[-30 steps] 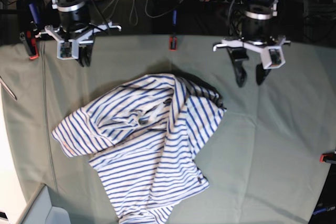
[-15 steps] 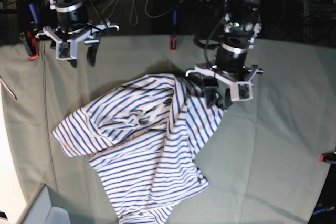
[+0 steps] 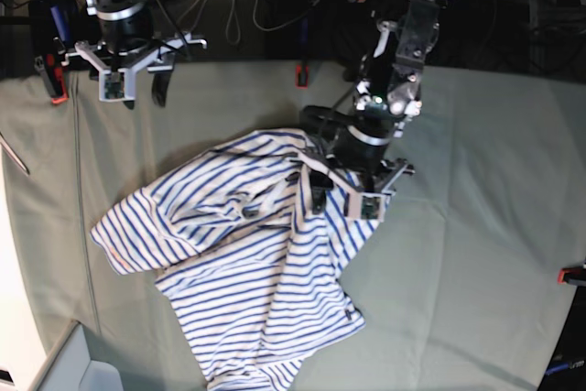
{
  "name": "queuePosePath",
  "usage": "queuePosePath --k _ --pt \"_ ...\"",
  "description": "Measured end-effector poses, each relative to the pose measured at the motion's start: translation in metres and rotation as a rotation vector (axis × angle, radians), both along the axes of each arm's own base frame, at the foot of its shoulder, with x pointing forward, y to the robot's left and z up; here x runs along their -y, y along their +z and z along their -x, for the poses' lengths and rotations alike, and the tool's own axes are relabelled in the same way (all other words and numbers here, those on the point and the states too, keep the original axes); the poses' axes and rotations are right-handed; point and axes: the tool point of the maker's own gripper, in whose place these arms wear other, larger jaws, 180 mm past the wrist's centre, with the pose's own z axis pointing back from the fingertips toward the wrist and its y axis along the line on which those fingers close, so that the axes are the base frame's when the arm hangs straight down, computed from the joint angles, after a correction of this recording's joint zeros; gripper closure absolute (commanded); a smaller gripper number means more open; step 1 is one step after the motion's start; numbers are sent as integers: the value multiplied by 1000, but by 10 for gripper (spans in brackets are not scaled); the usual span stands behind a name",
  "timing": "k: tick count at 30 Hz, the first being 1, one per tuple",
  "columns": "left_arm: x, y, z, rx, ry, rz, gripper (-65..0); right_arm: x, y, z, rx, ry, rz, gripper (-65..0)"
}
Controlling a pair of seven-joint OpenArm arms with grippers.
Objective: Layout the t-shirt on the table in an organized manner, then fold the t-shirt properly
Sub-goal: 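Lower the left gripper onto the striped shirt's edge and grasp it, then drag the grasped shirt edge away from the right gripper to spread it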
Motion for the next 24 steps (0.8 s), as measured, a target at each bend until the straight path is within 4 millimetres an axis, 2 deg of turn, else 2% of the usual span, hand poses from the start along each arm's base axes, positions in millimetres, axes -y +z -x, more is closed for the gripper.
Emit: queuePosePath --k 5,11,13,15,16,18,19,24 --pt "9 -19 -1 -56 -1 3 -276 0 0 -1 2 0 0 -273" --pt "15 -23 -6 -66 -9 9 -257 0 0 -1 2 0 0 -273" --pt "14 -23 -7 -66 -7 9 -175 1 0 -1 1 4 4 -273" --pt "11 -22 -9 -60 -5 3 -31 3 0 0 0 10 12 -273" --pt "7 -21 -11 -57 5 1 0 3 0 0 -1 7 13 -273" --pt "-12 -19 -17 -55 63 20 -17 3 0 0 0 8 12 -273" --pt "-26 -18 -20 -52 104 25 -4 3 0 -1 1 8 12 -273" --pt "-118 -3 -21 -8 338 12 -1 3 1 -1 2 8 12 -273"
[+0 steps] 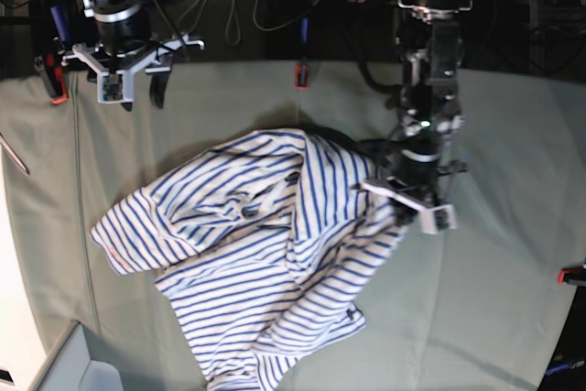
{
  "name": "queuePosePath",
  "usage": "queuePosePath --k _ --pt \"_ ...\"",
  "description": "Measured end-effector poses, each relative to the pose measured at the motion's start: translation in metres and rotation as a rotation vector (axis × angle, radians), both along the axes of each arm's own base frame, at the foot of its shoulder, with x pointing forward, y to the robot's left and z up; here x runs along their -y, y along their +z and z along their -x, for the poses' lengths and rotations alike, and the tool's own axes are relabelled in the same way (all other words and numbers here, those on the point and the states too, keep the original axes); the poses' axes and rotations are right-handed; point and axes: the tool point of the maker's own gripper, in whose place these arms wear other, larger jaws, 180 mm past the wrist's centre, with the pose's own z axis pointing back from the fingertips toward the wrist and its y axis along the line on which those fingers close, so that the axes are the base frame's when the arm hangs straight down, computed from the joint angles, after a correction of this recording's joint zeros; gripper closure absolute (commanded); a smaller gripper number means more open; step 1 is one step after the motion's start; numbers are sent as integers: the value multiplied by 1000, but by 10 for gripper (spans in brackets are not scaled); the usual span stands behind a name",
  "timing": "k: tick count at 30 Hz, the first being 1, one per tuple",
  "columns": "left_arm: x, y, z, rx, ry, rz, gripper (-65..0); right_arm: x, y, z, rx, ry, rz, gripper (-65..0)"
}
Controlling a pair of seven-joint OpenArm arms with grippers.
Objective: Layout the t-shirt on the table in an organized manner, then fold the t-shirt properly
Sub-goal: 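Drag the grasped shirt edge away from the right gripper to spread it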
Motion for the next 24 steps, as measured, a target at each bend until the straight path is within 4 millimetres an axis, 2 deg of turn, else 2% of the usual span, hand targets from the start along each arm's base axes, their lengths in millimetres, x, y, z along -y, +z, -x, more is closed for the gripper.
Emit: queuePosePath --k 5,10,15,17,21,24 --pt "-82 21 25 44 214 -33 -1 0 0 -4 4 1 0 -273" --pt "-138 27 44 49 348 -59 -1 -4 5 -13 34 5 -8 -273" --pt "-202 27 78 36 516 -105 -1 -3 5 -13 31 6 -6 -273" --pt "-213 18 89 7 555 -108 -2 -3 5 -12 30 6 -5 -273" --pt "-209 -4 96 -48 548 -84 -3 -5 6 -17 38 11 -9 -274" --pt "-207 -16 105 -83 550 -79 -6 -18 10 -24 63 41 -28 -277"
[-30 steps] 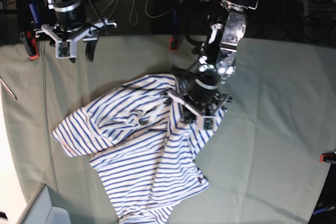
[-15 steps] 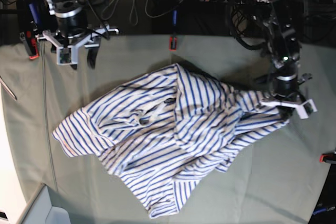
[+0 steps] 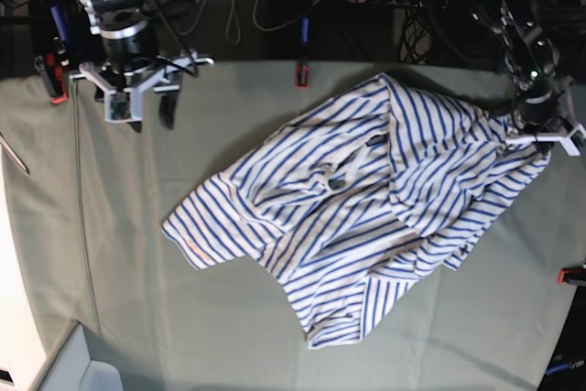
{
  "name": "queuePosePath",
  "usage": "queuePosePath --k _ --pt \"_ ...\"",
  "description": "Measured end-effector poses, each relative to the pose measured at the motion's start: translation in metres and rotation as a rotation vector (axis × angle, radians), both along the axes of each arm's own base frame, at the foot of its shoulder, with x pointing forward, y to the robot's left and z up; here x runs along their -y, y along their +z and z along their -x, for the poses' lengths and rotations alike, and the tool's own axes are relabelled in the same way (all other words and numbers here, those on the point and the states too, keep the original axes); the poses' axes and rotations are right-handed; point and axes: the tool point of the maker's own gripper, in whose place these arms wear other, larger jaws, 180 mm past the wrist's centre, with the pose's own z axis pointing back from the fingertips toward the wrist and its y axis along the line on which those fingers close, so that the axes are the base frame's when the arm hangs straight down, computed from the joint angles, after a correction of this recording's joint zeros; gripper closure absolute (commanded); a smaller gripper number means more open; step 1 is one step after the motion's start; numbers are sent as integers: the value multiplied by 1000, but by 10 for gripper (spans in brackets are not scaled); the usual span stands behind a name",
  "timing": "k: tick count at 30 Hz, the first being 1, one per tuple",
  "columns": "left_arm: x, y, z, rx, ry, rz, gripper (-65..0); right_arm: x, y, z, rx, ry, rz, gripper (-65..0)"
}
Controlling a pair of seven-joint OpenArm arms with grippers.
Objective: Layout the t-shirt on the table in an organized manner, then fold the t-shirt properly
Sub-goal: 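Drag the grasped shirt edge away from the right gripper to spread it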
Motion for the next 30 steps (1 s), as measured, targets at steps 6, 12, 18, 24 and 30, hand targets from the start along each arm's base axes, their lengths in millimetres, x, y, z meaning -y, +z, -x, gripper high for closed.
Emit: queuePosePath --k 6,12,18,24,30 --pt "0 -3 5 -10 3 2 -185 -24 -6 5 -28 63 -29 -278" --pt "2 14 18 30 14 -2 -352 -24 -9 1 -51 63 -25 -278" --pt "20 30 7 128 -17 58 -352 -23 -8 -5 -55 61 -21 -278" --pt "74 17 -23 122 -164 121 -352 -23 -8 -4 -58 62 -21 -278" --pt "92 -7 -45 87 -178 194 -352 -23 -11 0 -69 61 -21 -278"
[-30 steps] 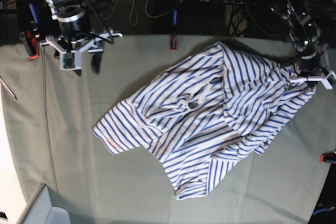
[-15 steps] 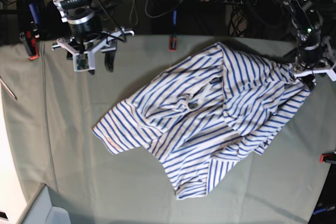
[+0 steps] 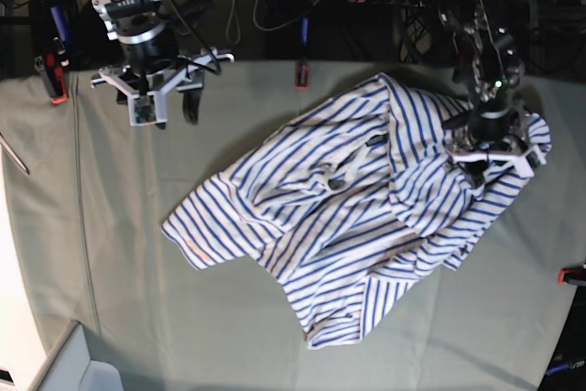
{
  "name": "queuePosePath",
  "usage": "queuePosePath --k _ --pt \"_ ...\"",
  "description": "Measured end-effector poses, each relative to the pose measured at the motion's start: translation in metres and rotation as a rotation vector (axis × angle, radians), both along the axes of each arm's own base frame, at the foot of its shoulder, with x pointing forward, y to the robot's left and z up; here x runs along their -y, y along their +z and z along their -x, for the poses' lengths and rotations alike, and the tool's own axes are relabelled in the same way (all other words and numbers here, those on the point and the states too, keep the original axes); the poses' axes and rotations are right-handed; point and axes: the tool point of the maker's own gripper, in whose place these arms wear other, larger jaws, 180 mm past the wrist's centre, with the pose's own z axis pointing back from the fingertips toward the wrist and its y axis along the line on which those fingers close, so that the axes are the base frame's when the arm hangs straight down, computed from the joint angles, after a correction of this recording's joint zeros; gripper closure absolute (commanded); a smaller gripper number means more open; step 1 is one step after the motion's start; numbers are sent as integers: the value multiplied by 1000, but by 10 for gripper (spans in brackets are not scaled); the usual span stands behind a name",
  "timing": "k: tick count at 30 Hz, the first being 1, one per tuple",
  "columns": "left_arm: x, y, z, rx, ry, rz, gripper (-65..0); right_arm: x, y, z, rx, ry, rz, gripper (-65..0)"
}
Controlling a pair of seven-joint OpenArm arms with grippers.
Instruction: Layout the t-shirt on the table in an organized manner, then fold the t-shirt properly
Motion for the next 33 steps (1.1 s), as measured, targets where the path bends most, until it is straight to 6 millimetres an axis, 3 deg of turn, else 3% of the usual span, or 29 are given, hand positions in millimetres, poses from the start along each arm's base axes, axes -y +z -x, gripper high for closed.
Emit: queuePosePath --k 4,6,11,14,17,21,24,28,33 --pt "1 -9 -3 -16 2 14 -351 1 0 0 -1 -3 2 -278" --pt "1 -12 -1 -27 2 15 -313 1 0 0 0 -3 2 -278" --pt "-13 -19 2 -49 -1 -6 0 1 0 0 0 -3 2 -278" --pt "-15 -25 6 -72 -2 -2 -12 1 0 -1 1 -2 1 -278" --pt "-18 -19 9 -63 0 -11 -1 1 1 -2 4 -2 1 -278" --pt "-22 21 22 22 -7 -75 -1 0 2 -4 10 0 -1 -278" --pt "-17 47 47 71 -15 -73 -1 -1 6 -11 27 -2 -4 -278" --pt "-17 49 88 51 -3 -29 -1 0 1 -15 8 -4 1 -278" --pt "-58 53 143 12 131 -17 -1 -11 0 -16 2 24 -9 -278"
